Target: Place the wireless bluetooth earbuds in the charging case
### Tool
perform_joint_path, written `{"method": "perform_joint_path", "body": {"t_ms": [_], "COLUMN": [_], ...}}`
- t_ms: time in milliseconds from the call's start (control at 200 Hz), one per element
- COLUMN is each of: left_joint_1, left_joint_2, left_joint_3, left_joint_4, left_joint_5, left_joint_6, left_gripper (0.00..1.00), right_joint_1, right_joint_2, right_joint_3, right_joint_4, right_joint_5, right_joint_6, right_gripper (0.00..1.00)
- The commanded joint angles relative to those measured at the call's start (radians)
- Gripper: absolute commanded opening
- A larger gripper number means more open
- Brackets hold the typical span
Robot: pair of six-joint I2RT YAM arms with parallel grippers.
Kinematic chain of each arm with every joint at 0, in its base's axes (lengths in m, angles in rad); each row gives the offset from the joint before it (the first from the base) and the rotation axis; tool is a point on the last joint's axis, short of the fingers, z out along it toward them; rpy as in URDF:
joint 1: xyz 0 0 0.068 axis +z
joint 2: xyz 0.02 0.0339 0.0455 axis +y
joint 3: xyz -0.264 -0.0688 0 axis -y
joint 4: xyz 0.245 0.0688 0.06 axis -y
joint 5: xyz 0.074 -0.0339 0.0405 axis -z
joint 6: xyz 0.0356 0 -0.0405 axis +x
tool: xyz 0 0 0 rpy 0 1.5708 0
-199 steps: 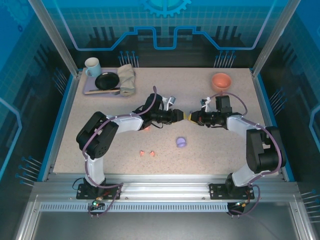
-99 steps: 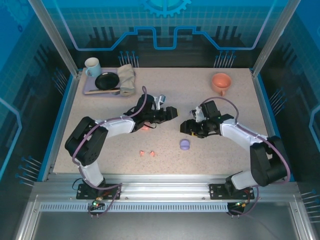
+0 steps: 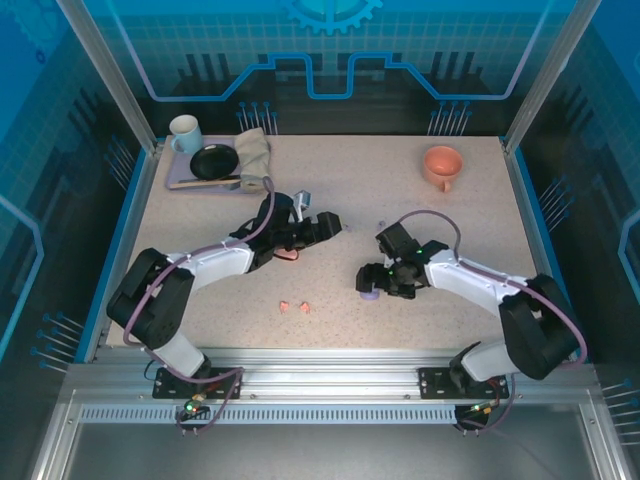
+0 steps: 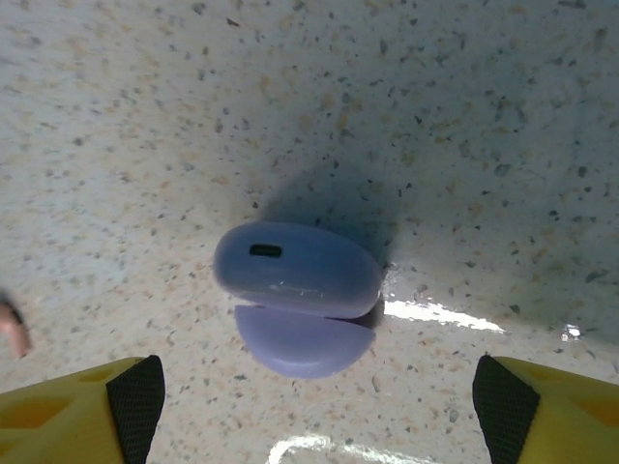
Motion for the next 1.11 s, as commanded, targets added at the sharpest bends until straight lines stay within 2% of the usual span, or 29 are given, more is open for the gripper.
{"method": "perform_joint_path", "body": {"t_ms": [0, 385, 670, 790, 860, 945, 1100], "left_joint_1": [0.018, 0.045, 0.059, 0.062, 0.061, 0.061, 0.062], "left_joint_2": [-0.049, -0.068, -0.074, -0.075, -0.074, -0.071, -0.07], "left_joint_3": [-0.019, -0.036, -0.05, -0.055, -0.055, -0.055, -0.056], "left_joint_4": [-0.032, -0.031, -0.019, -0.013, -0.009, -0.008, -0.001], "left_joint_5": [-0.041, -0.039, -0.034, -0.034, -0.034, -0.033, -0.03], "left_joint_6": [-0.004, -0.01, -0.016, -0.019, -0.02, -0.025, -0.028], "left_gripper": [0.91, 0.92, 0.92, 0.92, 0.92, 0.92, 0.92], "right_joint_1": [0.046, 0.1, 0.128, 0.137, 0.137, 0.136, 0.133], "right_joint_2": [0.063, 0.224, 0.292, 0.296, 0.299, 0.295, 0.273], "right_joint_3": [0.06, 0.173, 0.217, 0.211, 0.206, 0.198, 0.198], "right_joint_4": [-0.032, -0.063, -0.094, -0.096, -0.096, -0.095, -0.097], "right_joint_5": [0.101, 0.207, 0.223, 0.226, 0.222, 0.222, 0.224], "right_joint_6": [0.082, 0.148, 0.153, 0.16, 0.165, 0.166, 0.168], "right_gripper": [0.86, 0.83, 0.77, 0.7, 0.59, 0.51, 0.44]}}
